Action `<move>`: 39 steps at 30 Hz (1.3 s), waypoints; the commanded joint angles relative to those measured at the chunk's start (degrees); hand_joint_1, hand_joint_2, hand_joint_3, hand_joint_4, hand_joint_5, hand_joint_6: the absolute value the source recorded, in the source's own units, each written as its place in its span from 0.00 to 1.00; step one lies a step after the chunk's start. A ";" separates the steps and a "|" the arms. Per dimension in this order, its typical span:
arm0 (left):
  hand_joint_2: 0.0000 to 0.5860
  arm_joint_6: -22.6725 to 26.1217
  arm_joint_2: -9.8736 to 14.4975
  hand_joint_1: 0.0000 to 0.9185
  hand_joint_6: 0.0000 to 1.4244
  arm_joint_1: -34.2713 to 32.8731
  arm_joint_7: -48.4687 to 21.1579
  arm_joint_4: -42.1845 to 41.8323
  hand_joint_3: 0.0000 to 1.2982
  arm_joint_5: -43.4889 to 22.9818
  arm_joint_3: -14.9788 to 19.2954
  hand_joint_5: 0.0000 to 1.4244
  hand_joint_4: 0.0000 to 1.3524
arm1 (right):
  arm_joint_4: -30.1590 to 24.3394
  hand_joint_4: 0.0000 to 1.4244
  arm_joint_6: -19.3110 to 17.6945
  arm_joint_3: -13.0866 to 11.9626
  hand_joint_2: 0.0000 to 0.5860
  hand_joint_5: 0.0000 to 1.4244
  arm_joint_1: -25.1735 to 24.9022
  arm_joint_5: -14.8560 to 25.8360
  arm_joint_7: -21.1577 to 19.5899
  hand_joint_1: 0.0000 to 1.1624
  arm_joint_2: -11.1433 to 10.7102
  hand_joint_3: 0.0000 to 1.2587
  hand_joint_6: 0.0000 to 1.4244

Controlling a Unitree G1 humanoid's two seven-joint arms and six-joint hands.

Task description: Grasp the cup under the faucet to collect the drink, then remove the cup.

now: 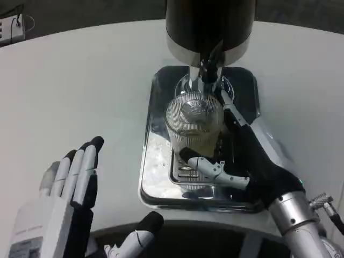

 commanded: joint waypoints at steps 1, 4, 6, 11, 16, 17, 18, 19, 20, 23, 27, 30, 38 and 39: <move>0.28 0.74 -0.06 0.00 0.00 0.52 -0.77 -1.29 0.00 0.29 0.32 0.00 0.00 | 1.87 0.03 -0.81 0.87 0.41 0.06 -1.60 0.46 -0.57 0.49 0.99 0.00 0.14; 0.28 0.99 -0.09 0.00 0.00 0.64 -1.11 -1.57 0.00 0.18 0.43 0.00 0.00 | 2.68 0.03 -0.77 1.12 0.41 0.06 -2.16 0.58 -0.73 0.49 1.30 0.00 0.14; 0.28 1.15 -0.12 0.00 0.00 0.65 -1.36 -1.75 0.00 0.04 0.55 0.00 0.00 | 3.12 0.03 -0.37 1.06 0.40 0.07 -2.42 1.12 -0.56 0.50 1.70 0.00 0.15; 0.28 1.49 -0.17 0.00 0.00 0.59 -1.62 -2.01 0.00 -0.32 0.91 0.00 0.00 | 4.96 0.03 -0.40 0.99 0.40 0.07 -3.51 1.68 -0.89 0.50 2.11 0.00 0.15; 0.28 2.03 -0.15 0.00 0.00 0.36 -2.20 -1.76 0.00 -1.22 1.46 0.00 0.00 | 6.01 0.04 -1.06 1.84 0.39 0.07 -4.33 1.02 -1.29 0.51 2.19 0.00 0.15; 0.28 2.04 -0.16 0.00 0.00 0.35 -2.22 -1.74 0.00 -1.23 1.50 0.00 0.00 | 6.14 0.04 -1.20 2.07 0.38 0.07 -4.45 0.87 -1.33 0.51 2.23 0.00 0.15; 0.28 2.08 -0.18 0.00 0.00 0.33 -2.23 -1.73 0.00 -1.23 1.54 0.00 0.00 | 6.32 0.04 -1.17 2.31 0.38 0.07 -4.59 0.87 -1.33 0.51 2.45 0.00 0.15; 0.28 2.13 -0.20 0.00 0.00 0.31 -2.25 -1.72 0.00 -1.24 1.58 0.00 0.00 | 6.46 0.04 -1.13 2.45 0.38 0.07 -4.70 0.94 -1.35 0.51 2.61 0.00 0.15; 0.28 2.19 -0.23 0.00 0.00 0.29 -2.25 -1.72 0.00 -1.25 1.63 0.00 0.00 | 6.71 0.04 -1.09 2.59 0.38 0.08 -4.87 1.01 -1.38 0.51 2.77 0.00 0.15; 0.28 2.38 -0.29 0.00 0.00 0.28 -2.30 -1.75 0.00 -1.31 1.85 0.00 0.00 | 7.69 0.05 -0.96 2.84 0.38 0.08 -5.60 1.35 -1.40 0.52 3.24 0.00 0.15; 0.28 2.56 -0.29 0.00 0.00 0.29 -2.43 -1.80 0.00 -1.53 2.09 0.00 0.00 | 8.74 0.08 -0.91 3.18 0.38 0.11 -6.46 1.39 -1.53 0.53 3.47 0.02 0.17; 0.28 2.62 -0.15 0.00 0.00 0.08 -2.77 -2.01 0.00 -1.57 1.94 0.00 0.00 | 9.71 0.11 -0.89 3.41 0.36 0.13 -6.98 1.55 -1.70 0.56 3.83 0.04 0.19; 0.28 2.90 -0.83 0.00 0.00 -0.20 -3.35 -2.45 0.00 -0.94 0.73 0.00 0.00 | 11.95 0.18 -1.04 3.57 0.33 0.20 -7.99 2.67 -2.32 0.65 5.10 0.12 0.25; 0.28 2.99 -0.92 0.00 0.00 -0.18 -3.40 -2.55 0.00 -0.91 0.73 0.00 0.00 | 12.07 0.19 -1.13 3.68 0.33 0.20 -8.06 2.67 -2.28 0.66 5.12 0.12 0.27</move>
